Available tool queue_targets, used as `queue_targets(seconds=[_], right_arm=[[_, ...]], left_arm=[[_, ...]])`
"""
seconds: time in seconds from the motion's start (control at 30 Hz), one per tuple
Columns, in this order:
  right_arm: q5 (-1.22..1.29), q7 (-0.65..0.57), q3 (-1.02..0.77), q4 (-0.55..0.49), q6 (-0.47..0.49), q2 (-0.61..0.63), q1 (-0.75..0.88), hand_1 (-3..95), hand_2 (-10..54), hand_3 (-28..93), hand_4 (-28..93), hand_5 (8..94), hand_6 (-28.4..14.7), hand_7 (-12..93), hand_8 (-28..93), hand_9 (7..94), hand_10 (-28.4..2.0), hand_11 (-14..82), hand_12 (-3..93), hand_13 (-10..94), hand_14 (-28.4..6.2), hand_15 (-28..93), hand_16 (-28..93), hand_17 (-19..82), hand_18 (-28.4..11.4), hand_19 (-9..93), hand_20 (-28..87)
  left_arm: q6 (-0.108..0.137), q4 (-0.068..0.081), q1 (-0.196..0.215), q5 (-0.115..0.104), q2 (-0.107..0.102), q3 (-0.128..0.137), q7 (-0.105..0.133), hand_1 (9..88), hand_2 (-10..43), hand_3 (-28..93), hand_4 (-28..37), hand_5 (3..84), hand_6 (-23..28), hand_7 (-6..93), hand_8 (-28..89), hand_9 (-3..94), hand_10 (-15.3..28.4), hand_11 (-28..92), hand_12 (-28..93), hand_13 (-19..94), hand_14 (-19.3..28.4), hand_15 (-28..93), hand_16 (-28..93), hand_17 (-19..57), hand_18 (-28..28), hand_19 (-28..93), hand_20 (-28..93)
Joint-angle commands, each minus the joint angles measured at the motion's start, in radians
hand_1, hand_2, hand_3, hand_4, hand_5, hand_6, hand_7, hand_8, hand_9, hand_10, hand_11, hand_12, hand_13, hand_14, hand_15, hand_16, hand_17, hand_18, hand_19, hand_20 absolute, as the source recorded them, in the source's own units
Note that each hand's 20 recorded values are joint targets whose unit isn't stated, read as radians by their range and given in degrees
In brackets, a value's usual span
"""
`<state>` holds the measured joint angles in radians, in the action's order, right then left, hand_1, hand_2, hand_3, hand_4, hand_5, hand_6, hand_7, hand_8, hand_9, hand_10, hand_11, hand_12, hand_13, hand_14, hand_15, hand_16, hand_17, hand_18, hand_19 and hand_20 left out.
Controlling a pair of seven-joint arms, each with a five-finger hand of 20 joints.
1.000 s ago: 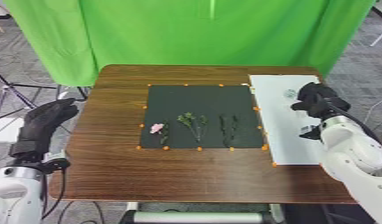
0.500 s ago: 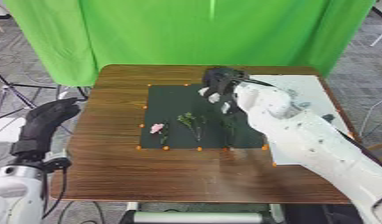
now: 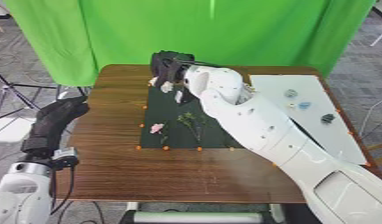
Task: Arrange flowers
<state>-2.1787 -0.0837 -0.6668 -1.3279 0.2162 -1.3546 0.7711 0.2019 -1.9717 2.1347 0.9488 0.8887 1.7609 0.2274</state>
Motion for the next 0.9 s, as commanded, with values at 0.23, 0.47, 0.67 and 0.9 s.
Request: queue_targets(seconds=[0.23, 0.47, 0.67, 0.9], right_arm=[[-0.045, -0.012, 0.020, 0.037, 0.036, -0.010, 0.090, 61.8, -9.5, 58, -20, 73.0, 0.5, 40, 6, 82.5, -10.2, 7.8, 46.6, 87, -1.3, 69, 33, 63, -12.8, 93, 63], [-0.050, -0.012, 0.016, 0.042, 0.026, -0.014, 0.104, 61.7, -9.5, 58, -20, 72.5, 0.6, 40, 6, 82.1, -10.0, 7.6, 46.6, 87, -1.3, 69, 33, 63, -12.7, 93, 63], [-0.037, -0.012, 0.024, 0.045, 0.004, -0.009, 0.106, 60.4, -9.5, 59, -20, 70.6, 1.3, 41, 6, 81.1, -10.0, 7.0, 45.6, 86, -1.3, 69, 32, 62, -12.5, 93, 64], [-0.040, -0.015, 0.026, 0.042, 0.008, -0.004, 0.105, 58.2, -9.5, 58, -18, 67.6, 1.3, 37, 7, 79.1, -9.9, 6.7, 44.5, 86, -1.3, 70, 32, 62, -12.6, 93, 64]], left_arm=[[-0.031, 0.027, -0.045, 0.011, -0.002, -0.026, -0.008, 32.4, -4.9, 63, -14.7, 45.5, 3.1, 21.6, -9, 46.3, 12.9, 26, 16, 38, 16.6, 18, 3, 5.5, 12.2, 10, 15], [-0.049, 0.034, -0.058, 0.017, -0.004, -0.037, -0.010, 32.6, -5.1, 63, -14.5, 45.6, 3.1, 21.6, -9, 46.3, 12.9, 26, 16, 38, 16.6, 18, 3, 5.4, 12.2, 10, 15], [-0.049, 0.035, -0.056, 0.014, -0.003, -0.036, -0.011, 32.9, -5.4, 63, -14.2, 45.6, 3.1, 21.7, -9, 46.1, 12.8, 26, 16, 38, 16.6, 18, 3, 5.4, 12.1, 10, 15], [-0.057, 0.039, -0.064, 0.010, -0.003, -0.037, -0.012, 32.7, -5.7, 63, -14.0, 45.6, 3.1, 21.7, -9, 46.1, 12.8, 26, 16, 38, 16.5, 18, 3, 5.4, 12.1, 10, 15]])
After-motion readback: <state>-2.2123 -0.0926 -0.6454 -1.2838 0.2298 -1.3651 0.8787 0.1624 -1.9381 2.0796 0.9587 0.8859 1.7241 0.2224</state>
